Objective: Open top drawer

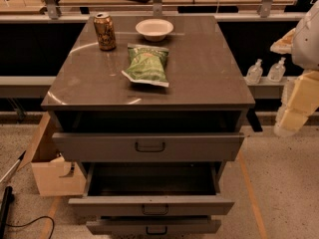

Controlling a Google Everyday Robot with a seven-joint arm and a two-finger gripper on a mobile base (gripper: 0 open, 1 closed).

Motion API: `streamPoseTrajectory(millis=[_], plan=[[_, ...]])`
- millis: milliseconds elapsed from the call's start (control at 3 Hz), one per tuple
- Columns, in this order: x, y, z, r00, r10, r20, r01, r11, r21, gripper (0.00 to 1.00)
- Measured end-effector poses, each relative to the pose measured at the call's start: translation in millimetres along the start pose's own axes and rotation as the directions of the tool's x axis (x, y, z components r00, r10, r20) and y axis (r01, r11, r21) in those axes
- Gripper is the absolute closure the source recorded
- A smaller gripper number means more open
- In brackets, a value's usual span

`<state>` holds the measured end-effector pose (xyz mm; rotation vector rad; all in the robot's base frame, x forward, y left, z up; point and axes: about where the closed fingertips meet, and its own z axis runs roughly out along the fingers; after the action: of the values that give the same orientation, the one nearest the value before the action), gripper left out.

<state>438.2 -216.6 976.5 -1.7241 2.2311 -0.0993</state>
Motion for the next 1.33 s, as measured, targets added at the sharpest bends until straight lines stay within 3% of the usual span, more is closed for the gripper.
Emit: streamPoseTrajectory(millis=[667, 1000, 1333], plan=[[8, 7, 2, 1.0, 0.012, 0.022, -0.012, 0.9999, -0.001, 0.0], [21, 39, 28, 0.987, 0.022, 0.162, -0.02, 0.9997, -0.013, 0.0], [25, 51, 57, 0.948, 0.014, 0.318, -0.015, 0.9999, 0.003, 0.0]])
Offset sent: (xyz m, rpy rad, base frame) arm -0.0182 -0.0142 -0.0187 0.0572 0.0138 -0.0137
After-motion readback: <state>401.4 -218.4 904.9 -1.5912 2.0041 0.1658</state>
